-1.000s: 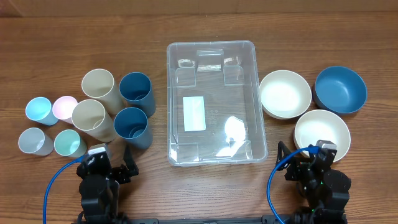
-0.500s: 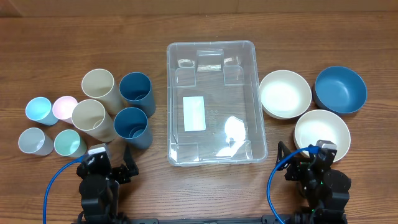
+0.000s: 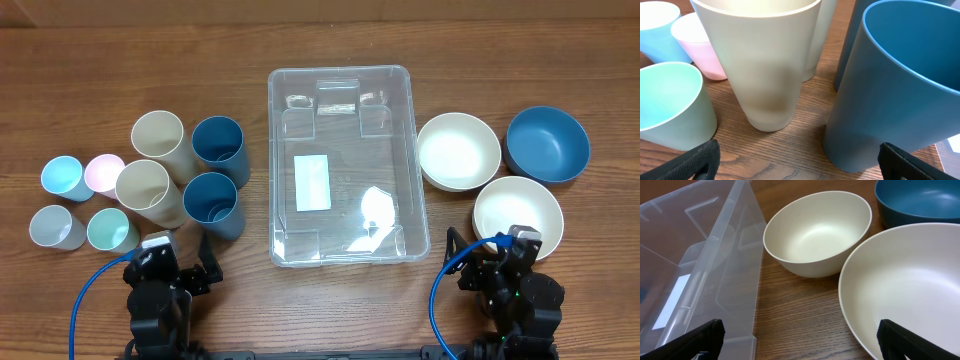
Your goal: Pack container
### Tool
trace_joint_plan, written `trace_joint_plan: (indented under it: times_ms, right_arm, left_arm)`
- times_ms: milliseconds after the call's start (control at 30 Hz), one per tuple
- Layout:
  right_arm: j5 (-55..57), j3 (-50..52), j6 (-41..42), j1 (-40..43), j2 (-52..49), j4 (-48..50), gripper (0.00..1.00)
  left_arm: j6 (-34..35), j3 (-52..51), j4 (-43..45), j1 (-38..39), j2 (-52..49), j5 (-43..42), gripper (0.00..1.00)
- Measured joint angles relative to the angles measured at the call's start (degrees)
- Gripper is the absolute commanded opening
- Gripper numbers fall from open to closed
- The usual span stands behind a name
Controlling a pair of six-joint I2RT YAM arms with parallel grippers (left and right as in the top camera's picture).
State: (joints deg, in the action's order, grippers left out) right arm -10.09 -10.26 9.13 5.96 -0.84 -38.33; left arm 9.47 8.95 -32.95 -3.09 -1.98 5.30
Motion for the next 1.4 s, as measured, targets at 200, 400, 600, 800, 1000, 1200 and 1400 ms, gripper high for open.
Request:
trace_joint_plan:
  times_ms: [200, 400, 600, 800, 1000, 1200, 1400]
  right_arm:
    - [0.0, 0.0, 0.0, 0.0, 0.0, 0.0, 1.0]
    - [0.0, 0.0, 0.0, 0.0, 0.0, 0.0, 1.0]
    - [0.0, 0.0, 0.0, 0.0, 0.0, 0.1, 1.0]
    - [-5.9, 0.6, 5.2, 0.0, 0.0, 6.1, 1.0]
    - [-15.5, 0.6, 15.0, 0.0, 0.0, 7.0, 1.0]
    - [-14.2, -7.6, 16.7, 0.0, -5.4, 5.7, 1.0]
    - [-7.3, -30.6, 14.4, 0.0, -26.6, -2.4, 1.0]
  left_arm:
    - [0.0, 0.0, 0.0, 0.0, 0.0, 0.0, 1.0]
    - [0.0, 0.0, 0.0, 0.0, 0.0, 0.0, 1.0]
    - [0.0, 0.0, 0.0, 0.0, 0.0, 0.0, 1.0]
    - [-3.8, 0.0, 0.1, 0.0, 0.0, 4.4, 1.0]
    - [-0.3, -0.1, 3.1, 0.0, 0.0, -4.7, 1.0]
    - [1.4, 7.4, 2.2, 0.0, -2.4, -12.8, 1.0]
    - [1.5, 29.4, -2.8, 0.0, -15.8, -13.4, 1.0]
